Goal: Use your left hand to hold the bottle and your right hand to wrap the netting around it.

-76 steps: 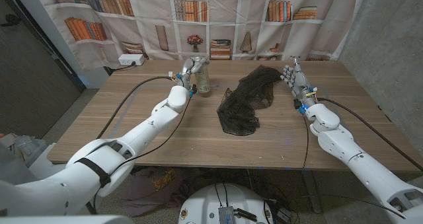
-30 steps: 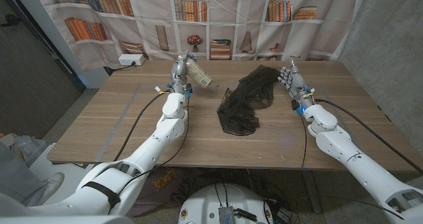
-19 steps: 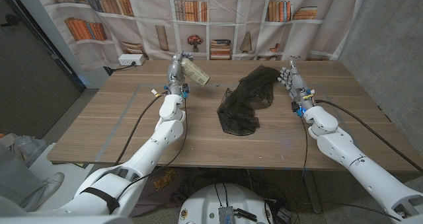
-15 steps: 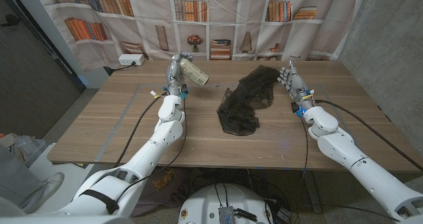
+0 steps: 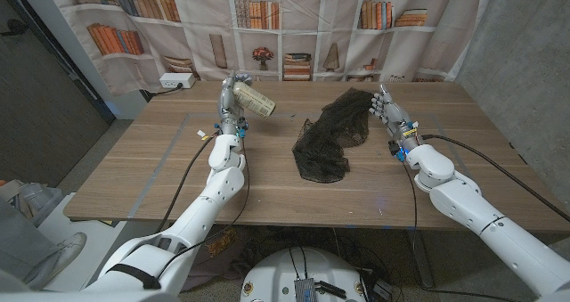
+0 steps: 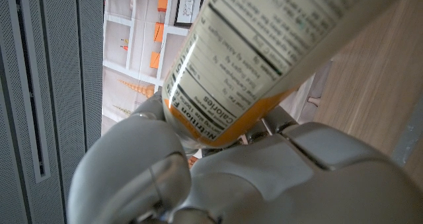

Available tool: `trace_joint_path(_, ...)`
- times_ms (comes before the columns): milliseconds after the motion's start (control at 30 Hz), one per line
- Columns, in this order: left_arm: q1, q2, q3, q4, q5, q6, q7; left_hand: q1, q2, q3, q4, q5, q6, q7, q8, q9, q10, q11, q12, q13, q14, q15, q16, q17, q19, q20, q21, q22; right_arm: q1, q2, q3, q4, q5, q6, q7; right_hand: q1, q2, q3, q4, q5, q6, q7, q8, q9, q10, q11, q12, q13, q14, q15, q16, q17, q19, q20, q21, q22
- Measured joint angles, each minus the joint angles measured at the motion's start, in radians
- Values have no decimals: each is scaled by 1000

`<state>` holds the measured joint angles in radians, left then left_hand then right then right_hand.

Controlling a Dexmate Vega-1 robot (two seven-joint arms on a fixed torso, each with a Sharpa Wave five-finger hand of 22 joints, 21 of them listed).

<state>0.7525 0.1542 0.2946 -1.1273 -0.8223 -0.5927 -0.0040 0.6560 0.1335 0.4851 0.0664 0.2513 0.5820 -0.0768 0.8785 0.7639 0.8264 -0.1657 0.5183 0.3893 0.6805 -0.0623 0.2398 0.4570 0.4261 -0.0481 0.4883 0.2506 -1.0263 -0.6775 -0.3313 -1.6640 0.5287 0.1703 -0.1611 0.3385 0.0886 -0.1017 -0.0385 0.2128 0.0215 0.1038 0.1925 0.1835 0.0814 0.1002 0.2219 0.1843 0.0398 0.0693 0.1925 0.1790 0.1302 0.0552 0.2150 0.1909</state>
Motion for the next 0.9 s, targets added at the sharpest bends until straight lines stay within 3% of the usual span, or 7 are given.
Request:
trace_joint_path(133,4,-12,-16,16,-20,-18,-25,0,0,0,0,0,0,0,2,-3,7,7,0,0,0,0,0,5,-4,4,4,0,-10,-15,-4,-36,-28,-35,-24,19,-7,4,-14,-8,2,2,4,4,62,-4,25,2,-19,19,-4,0,-20,20,0,3)
trace_joint_path(267,9,-19,-27,23,-39,-41,-51,0,0,0,0,0,-4,4,2,-5,2,13,0,0,-2,-1,-2,5,-4,4,8,0,-20,-32,-5,-70,-45,-58,-36,28,-5,1,-23,-8,7,7,4,5,94,-13,33,4,-19,19,-4,5,-22,22,0,3)
trace_joint_path(467,19,-31,-51,34,-75,-72,-96,0,0,0,0,0,-6,6,2,-5,-2,16,0,0,-9,-2,-8,5,-13,2,8,0,-35,-54,-6,-111,-66,-82,-44,40,-2,9,-30,-8,12,1,4,5,86,-22,32,4,-19,19,-4,5,-22,22,0,3)
trace_joint_path(667,16,-46,-72,60,-118,-91,-163,0,0,0,0,0,-6,6,2,-9,-5,20,0,1,-9,-2,-8,9,-12,2,11,-5,-43,-72,-11,-137,-102,-96,-47,63,3,19,-40,-8,0,-43,4,5,42,-65,21,9,-30,-2,-4,10,-22,22,0,11)
trace_joint_path(900,5,-67,-95,83,-185,-98,-279,0,0,5,6,-4,-6,6,2,-13,-9,16,0,3,-15,4,-15,9,-18,7,13,-5,-51,-100,-21,-173,-148,-117,-48,74,2,23,-45,-8,0,-43,4,5,43,-65,21,14,-22,-10,-4,10,-11,11,2,12)
